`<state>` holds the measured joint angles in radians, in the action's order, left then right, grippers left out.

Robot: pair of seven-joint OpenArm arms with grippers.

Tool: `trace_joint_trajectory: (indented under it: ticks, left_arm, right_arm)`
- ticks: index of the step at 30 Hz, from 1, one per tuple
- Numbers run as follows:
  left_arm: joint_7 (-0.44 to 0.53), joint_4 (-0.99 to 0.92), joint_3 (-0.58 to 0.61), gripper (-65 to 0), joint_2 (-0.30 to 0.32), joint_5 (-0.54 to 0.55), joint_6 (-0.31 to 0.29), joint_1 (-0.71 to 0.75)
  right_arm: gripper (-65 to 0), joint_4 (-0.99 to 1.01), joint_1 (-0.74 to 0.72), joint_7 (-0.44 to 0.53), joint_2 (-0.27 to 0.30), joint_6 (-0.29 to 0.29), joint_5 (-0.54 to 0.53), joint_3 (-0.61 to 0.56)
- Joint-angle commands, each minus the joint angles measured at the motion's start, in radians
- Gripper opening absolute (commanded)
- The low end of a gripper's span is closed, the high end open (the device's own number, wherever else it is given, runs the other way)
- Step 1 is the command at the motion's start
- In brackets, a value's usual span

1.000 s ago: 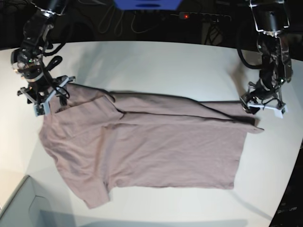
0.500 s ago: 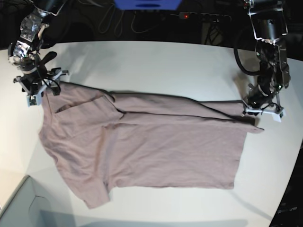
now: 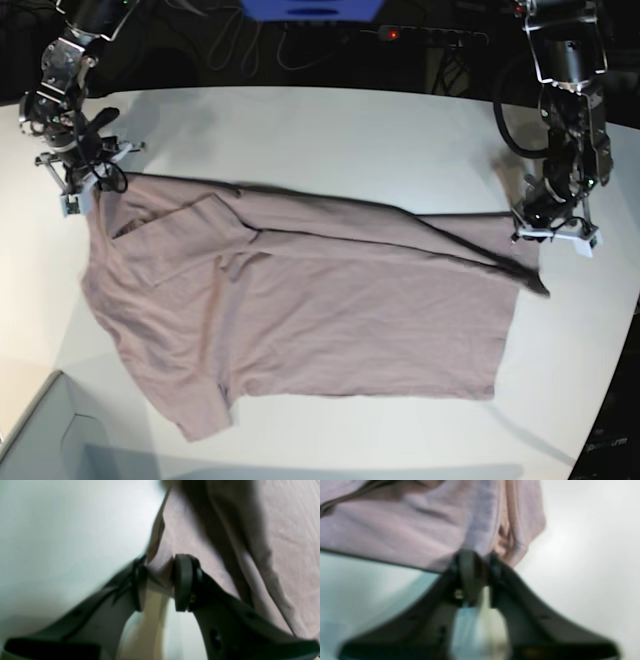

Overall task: Layout the t-shirt on the table in an organized manner, then fold the t-shirt properly
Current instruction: 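Lift the folded edge again with both grippers and pull it back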

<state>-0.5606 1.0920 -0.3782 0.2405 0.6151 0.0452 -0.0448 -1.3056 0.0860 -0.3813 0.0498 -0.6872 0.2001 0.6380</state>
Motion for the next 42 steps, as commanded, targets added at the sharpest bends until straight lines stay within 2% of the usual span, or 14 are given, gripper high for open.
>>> trace_joint_trajectory:
  ticks: [1,5,13,17,19,22,28,36,42]
  left_arm:
    - [-0.006,0.007,-0.003,-46.5,0.009,0.002,-0.001,-0.005]
    - [-0.006,0.006,-0.003,-46.4,0.009,0.002,-0.001,-0.005]
    - [-0.006,0.006,-0.002,-46.7,0.007,0.001,-0.001,-0.005]
    - [-0.009,0.006,0.000,-47.6,-0.014,0.001,-0.001,-0.002]
    - [-0.009,0.000,0.000,-51.7,-0.017,0.001,-0.001,0.001]
    - [-0.008,-0.045,0.041,-65.0,-0.011,0.001,-0.001,0.000]
    - [-0.016,0.007,0.066,-65.0,-0.010,0.006,-0.001,0.032]
    - [-0.029,0.268,-0.054,-65.0,-0.008,0.009,-0.001,0.213]
    - [-0.074,0.319,-0.118,-65.0,-0.016,0.010,-0.001,0.259]
  right_arm:
    - [-65.0,-0.015,-0.004,0.012,0.012,-0.011,-0.009,0.029]
    - [-65.0,-0.009,-0.007,0.012,0.009,-0.011,-0.009,0.084]
    - [-65.0,-0.010,-0.009,0.012,0.014,-0.011,-0.008,0.081]
    - [-65.0,-0.009,-0.009,0.012,0.014,-0.011,-0.008,0.079]
    - [-65.0,-0.009,-0.010,0.012,0.012,-0.011,-0.008,0.079]
    - [-65.0,-0.009,-0.010,0.012,0.012,-0.011,-0.008,0.079]
    - [-65.0,-0.010,-0.010,0.012,0.018,-0.011,-0.008,0.079]
    - [-65.0,-0.015,0.004,0.012,0.035,-0.011,-0.008,0.078]
    - [-65.0,-0.118,0.053,0.012,0.028,-0.011,-0.011,0.078]
